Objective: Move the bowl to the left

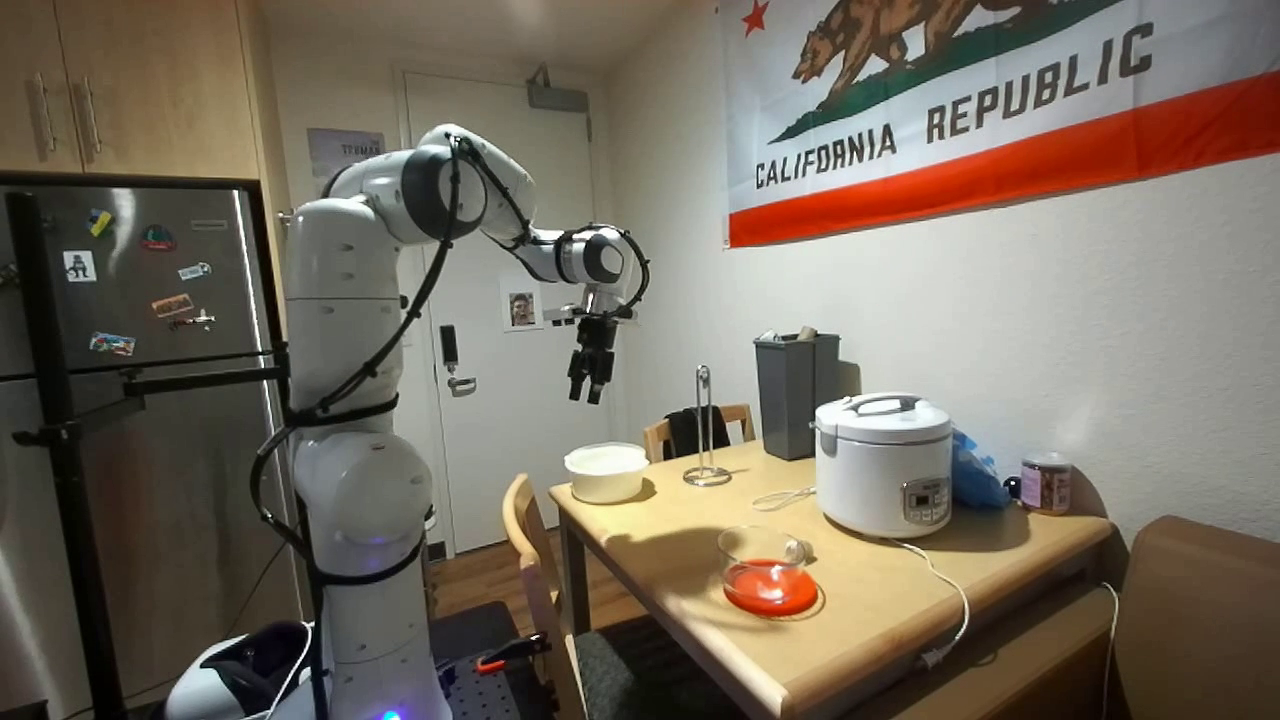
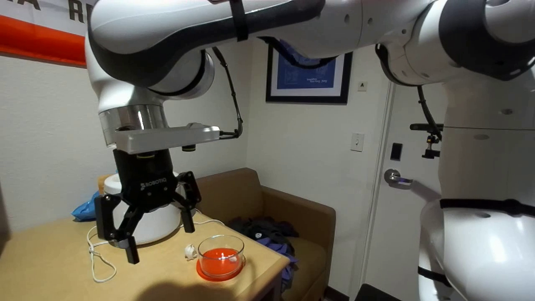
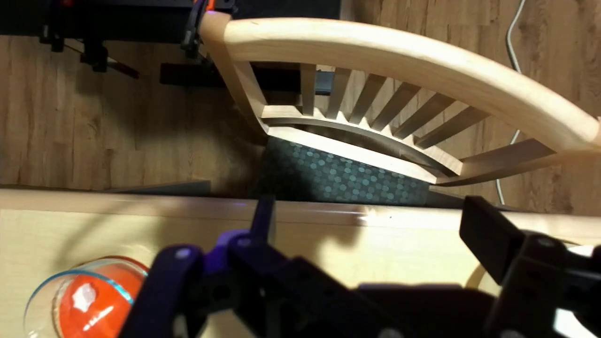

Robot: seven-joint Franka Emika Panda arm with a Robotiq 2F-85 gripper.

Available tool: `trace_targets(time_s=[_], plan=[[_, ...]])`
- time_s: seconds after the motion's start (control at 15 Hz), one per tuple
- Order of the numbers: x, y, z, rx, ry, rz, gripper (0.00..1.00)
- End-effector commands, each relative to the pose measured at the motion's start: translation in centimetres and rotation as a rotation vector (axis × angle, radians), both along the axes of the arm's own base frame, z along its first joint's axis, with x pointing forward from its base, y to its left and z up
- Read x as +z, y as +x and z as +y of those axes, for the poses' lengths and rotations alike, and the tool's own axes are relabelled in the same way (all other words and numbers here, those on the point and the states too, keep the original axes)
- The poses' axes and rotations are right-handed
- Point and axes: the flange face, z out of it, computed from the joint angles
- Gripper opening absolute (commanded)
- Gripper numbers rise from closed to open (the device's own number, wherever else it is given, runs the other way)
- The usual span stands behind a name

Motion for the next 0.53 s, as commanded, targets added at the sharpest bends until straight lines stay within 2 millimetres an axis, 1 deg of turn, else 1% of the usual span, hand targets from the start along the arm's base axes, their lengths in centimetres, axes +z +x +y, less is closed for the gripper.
trace_targets(time_s=[0.0, 0.13, 0.27, 0.47], plan=[[-1.1, 1.3, 4.6, -0.076, 0.038, 0.003, 1.00], [-1.9, 1.7, 7.1, -0.103, 0.042, -0.008, 1.00], [-2.7, 2.1, 9.7, -0.093, 0.052, -0.012, 1.00], [-3.7, 2.5, 12.9, -0.099, 0.036, 0.003, 1.00]])
